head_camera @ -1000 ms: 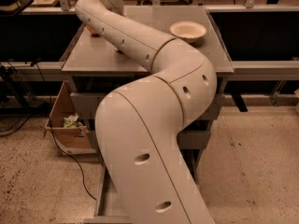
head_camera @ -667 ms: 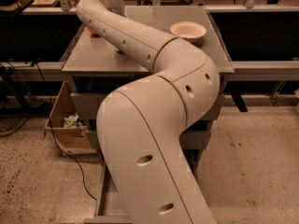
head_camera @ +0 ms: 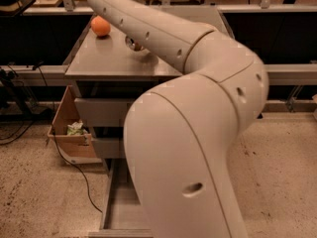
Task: Place orange can into bottom drawer
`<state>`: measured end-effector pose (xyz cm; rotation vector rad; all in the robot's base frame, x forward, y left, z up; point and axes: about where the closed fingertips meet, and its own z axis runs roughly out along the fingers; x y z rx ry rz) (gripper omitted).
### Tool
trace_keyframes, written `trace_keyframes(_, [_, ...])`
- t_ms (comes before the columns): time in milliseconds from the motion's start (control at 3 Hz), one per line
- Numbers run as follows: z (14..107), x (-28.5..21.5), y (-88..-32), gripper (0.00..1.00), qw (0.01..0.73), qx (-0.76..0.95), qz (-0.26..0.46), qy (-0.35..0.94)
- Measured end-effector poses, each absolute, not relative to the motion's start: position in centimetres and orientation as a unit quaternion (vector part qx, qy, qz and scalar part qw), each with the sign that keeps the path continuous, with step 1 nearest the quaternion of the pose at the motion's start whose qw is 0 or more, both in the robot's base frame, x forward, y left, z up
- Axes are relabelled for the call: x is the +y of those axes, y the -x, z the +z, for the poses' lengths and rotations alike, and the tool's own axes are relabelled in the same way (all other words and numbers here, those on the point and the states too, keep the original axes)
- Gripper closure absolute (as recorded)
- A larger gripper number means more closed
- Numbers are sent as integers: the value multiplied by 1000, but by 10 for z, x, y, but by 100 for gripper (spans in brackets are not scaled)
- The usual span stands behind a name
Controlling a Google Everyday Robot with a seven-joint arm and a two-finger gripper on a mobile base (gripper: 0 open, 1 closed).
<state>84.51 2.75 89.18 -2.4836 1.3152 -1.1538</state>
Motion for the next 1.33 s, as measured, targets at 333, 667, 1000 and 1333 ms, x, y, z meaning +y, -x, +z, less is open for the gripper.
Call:
trace_keyframes(333, [925,12,-815,100,70,448,-374,809])
trace_keyframes(667, [954,-31,-761,100,97,495,-317,803])
trace_keyframes(1000, [961,-52,-711,100,126,531,-248,801])
trace_keyframes(1333, [961,-52,-711,100,126,531,-248,801])
